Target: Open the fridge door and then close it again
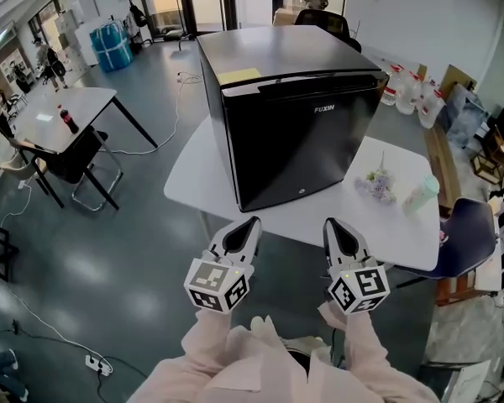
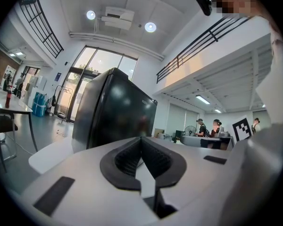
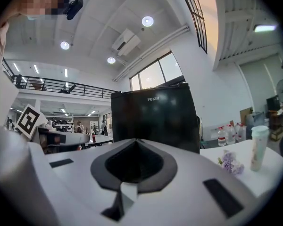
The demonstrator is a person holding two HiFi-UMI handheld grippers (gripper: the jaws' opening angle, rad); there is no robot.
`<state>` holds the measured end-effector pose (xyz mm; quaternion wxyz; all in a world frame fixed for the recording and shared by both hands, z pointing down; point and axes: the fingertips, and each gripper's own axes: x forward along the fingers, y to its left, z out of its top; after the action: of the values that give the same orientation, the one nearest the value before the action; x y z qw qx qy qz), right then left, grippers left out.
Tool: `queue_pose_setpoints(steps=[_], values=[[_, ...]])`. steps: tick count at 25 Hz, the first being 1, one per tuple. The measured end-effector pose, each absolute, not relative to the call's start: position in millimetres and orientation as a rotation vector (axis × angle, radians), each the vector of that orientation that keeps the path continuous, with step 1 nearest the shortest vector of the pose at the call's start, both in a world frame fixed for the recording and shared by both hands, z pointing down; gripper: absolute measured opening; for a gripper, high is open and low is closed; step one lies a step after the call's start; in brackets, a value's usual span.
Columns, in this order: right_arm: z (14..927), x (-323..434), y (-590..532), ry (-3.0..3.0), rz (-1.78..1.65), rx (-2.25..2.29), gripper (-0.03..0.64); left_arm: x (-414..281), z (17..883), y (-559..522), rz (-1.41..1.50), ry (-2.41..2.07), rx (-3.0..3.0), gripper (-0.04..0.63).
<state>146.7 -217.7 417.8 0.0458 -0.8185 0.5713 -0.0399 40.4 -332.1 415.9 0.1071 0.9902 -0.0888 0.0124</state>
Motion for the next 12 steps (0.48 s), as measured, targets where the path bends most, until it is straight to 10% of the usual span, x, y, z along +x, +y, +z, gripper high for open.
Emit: queue_pose_setpoints(steps=[12], values=[[418.2,142.4,-229.0,1.759,-0.156,-2.458,0.008,35.1,419.7,-339.6,0.049,-0.283,2.909,0.011]])
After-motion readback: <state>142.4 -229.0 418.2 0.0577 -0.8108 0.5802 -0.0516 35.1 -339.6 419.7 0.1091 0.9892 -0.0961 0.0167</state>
